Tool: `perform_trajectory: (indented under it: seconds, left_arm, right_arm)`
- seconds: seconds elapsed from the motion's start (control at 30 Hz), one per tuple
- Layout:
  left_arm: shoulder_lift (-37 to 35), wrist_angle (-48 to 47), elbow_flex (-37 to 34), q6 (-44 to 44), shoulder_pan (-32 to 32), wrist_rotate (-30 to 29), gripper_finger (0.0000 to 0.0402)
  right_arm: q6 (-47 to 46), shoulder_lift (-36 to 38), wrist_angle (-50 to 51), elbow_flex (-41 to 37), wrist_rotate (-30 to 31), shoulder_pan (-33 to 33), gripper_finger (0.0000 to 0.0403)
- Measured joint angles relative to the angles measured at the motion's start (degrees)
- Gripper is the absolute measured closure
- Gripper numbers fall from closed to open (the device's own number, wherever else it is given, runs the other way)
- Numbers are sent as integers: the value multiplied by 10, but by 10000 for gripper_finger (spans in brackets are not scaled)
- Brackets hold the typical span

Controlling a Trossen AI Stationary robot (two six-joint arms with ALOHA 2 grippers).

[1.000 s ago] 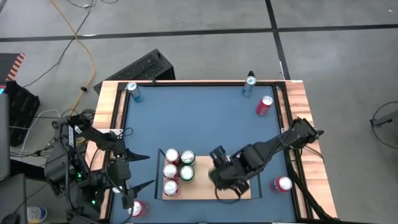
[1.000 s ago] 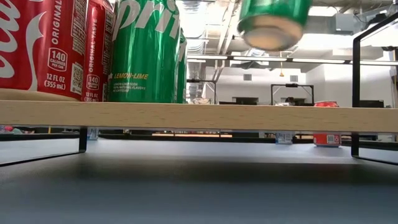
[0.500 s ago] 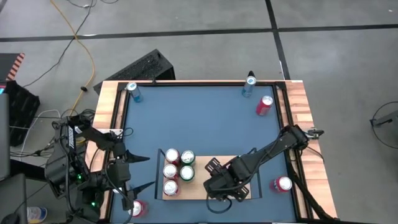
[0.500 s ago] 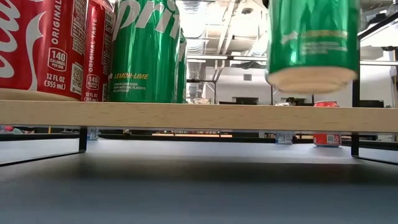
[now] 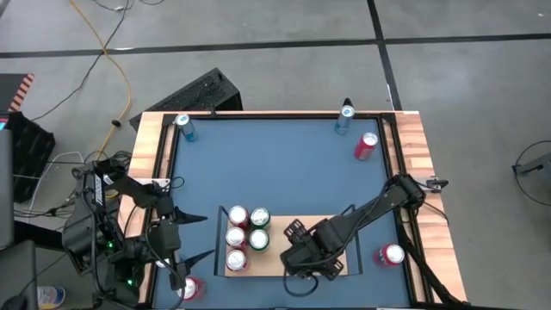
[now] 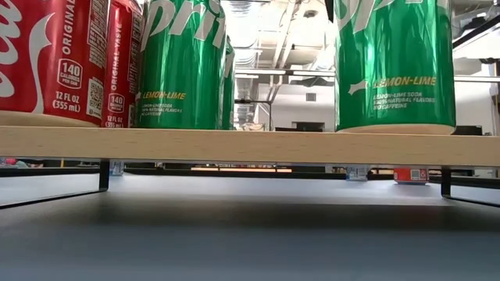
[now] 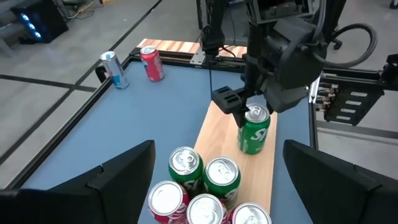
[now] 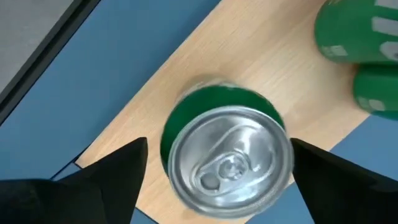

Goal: Place canned beverage on shelf
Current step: Put the green soda can on the shelf aligned with the other green soda can

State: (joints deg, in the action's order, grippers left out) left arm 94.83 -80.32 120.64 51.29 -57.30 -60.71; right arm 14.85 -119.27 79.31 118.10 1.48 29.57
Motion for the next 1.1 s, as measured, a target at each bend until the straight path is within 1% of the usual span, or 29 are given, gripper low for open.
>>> perform_trajectory:
  seconds: [0.1, 0.2, 0.4, 0.53, 0.6, 0.8, 0.87, 0.93, 1.1]
  left_arm:
    - [0, 0, 0, 0, 0, 0, 62]
    - [0, 0, 0, 0, 0, -2, 62]
    - [0, 0, 0, 0, 0, -4, 62]
    - [0, 0, 0, 0, -3, -3, 62]
    - [0, -3, 0, 0, -6, -2, 62]
    - [0, -12, 0, 0, -12, -8, 62]
    - [0, -12, 0, 0, -12, -11, 62]
    - [0, -12, 0, 0, -12, -11, 62]
    - [0, -12, 0, 0, -12, -15, 62]
  right_arm:
    - [-29, -1, -2, 4, 7, -3, 35]
    - [-73, -1, 15, 36, 14, -9, 39]
    - [-211, 0, 60, 121, 15, -18, 39]
    - [-321, 1, 75, 155, 22, 0, 39]
    - [-373, 1, 73, 162, 53, 19, 39]
    - [-552, 0, 79, 160, 207, 78, 39]
    - [-620, 0, 83, 152, 224, 82, 39]
    - [-665, -1, 86, 142, 224, 82, 39]
    - [-703, -1, 82, 100, 227, 85, 39]
